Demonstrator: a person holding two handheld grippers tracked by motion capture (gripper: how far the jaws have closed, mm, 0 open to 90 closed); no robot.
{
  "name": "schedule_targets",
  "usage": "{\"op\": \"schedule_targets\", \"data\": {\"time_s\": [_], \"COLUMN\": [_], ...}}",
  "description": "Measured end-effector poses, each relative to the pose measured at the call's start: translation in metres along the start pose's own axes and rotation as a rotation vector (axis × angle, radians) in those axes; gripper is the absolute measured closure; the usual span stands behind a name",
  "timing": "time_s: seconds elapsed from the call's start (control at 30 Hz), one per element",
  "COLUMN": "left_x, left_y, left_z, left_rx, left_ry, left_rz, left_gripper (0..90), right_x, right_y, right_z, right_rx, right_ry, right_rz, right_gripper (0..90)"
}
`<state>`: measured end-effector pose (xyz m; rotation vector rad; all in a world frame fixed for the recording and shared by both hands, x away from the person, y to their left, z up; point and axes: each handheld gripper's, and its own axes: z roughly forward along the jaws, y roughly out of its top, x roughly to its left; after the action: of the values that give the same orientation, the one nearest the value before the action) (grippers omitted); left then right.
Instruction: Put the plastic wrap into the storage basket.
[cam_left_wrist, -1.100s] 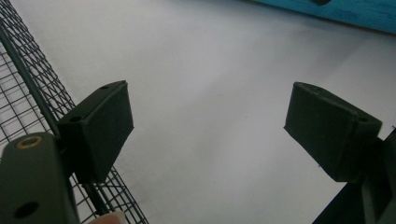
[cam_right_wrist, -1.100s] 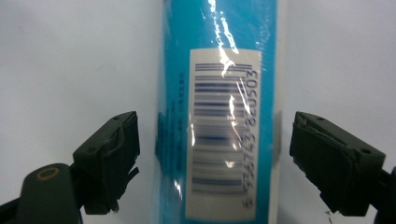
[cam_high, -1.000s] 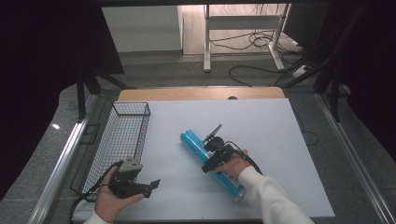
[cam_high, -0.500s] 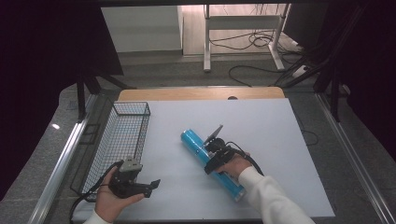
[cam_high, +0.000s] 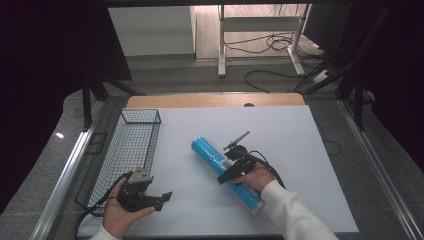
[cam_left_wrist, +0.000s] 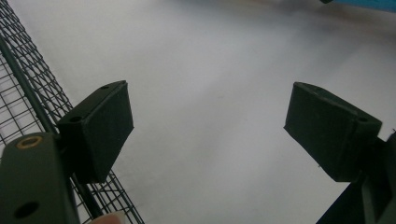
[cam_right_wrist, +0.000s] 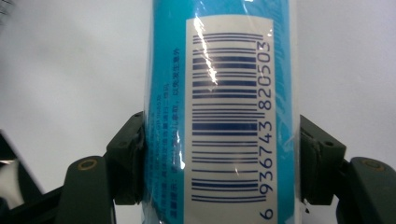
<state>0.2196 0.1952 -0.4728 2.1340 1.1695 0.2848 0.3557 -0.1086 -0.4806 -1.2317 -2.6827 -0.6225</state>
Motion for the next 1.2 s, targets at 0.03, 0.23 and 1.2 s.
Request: {"op": "schedule_targets", "data": {"time_s": [0.03,0.23,1.2], "left_x": [0.0,0.001,0.002], "left_y": [0.0,0.003,0.064], "left_z": [0.0,-0.003,0.012], "left_rx": [-0.002,-0.041,-0.365], "left_ry": [-0.001,-0.03,-0.559], "left_rz": [-0.001,-0.036,-0.316], "left_gripper": [15.4,15.7,6.6], "right_x": [0.001,0.009,0.036], "right_y": [-0.001,-0.009,-0.046], "right_z": [-0.003,-0.022,-0.056], "right_rx": [-0.011,-0.118,-0.469], "right_ry": [0.012,0.078,0.331], "right_rz": [0.0,0.006,0.016], "right_gripper": [32.4,32.4,32.4]}}
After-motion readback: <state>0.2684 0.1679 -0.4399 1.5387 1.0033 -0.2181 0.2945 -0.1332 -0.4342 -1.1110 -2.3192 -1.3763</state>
